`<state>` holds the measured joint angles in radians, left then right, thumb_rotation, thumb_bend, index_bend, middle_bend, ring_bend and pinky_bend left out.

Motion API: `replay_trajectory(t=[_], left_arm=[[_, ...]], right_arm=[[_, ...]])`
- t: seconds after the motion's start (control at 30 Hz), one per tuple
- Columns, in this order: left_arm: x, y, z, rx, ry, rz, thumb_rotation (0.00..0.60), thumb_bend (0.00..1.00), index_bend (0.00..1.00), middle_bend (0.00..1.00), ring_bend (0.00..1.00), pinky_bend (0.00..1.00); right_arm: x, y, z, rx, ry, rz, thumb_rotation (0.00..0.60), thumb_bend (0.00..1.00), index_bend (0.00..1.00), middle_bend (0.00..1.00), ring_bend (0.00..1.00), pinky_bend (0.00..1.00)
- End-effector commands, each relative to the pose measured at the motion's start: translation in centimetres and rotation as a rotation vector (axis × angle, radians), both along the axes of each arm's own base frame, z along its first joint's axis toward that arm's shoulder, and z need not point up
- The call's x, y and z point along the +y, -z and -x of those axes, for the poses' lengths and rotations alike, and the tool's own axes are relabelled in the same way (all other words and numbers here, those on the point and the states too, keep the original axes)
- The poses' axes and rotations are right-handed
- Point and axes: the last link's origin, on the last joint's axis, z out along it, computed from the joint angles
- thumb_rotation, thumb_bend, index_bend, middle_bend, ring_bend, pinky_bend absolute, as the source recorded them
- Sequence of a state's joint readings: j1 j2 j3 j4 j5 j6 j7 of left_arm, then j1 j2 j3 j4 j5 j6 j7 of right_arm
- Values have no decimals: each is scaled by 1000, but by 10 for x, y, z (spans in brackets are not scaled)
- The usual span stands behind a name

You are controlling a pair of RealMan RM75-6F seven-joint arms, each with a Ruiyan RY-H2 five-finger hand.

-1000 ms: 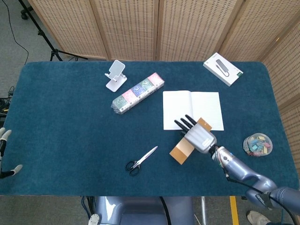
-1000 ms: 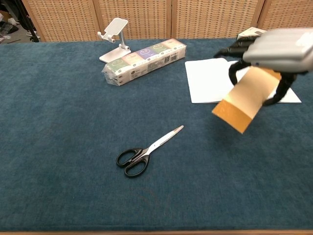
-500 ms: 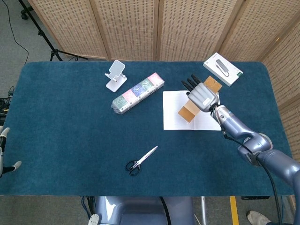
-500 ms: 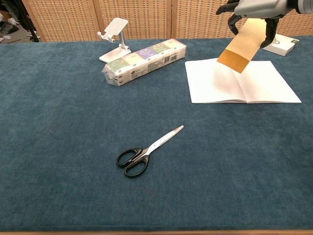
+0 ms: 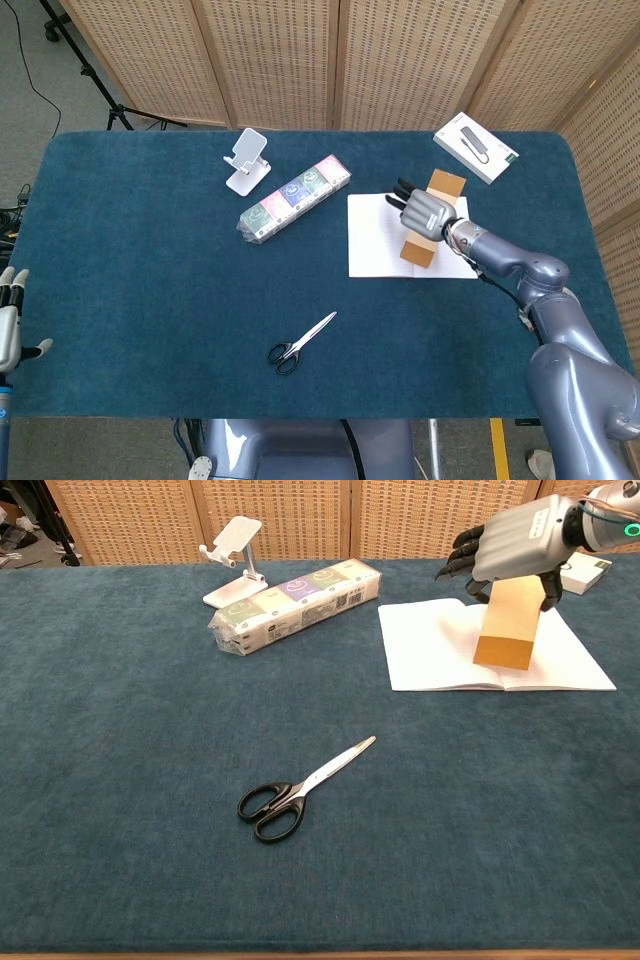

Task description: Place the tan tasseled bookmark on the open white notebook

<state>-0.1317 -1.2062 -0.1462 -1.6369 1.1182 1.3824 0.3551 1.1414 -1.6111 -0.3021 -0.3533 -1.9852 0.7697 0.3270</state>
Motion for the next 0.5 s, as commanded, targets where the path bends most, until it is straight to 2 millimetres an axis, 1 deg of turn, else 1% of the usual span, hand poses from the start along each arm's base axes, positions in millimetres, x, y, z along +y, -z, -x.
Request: replay_trajectory(t=[0.03,0.5], left_arm=[[1,0,0,1,1,2,600,0,0,0,0,0],[0,-2,-1,-5,6,-1,600,0,0,0,0,0]], right_arm=[[5,10,0,37,-45,-62,600,569,423,0,0,0],[6,-3,21,135,-86,-46,600,569,422,0,0,5]])
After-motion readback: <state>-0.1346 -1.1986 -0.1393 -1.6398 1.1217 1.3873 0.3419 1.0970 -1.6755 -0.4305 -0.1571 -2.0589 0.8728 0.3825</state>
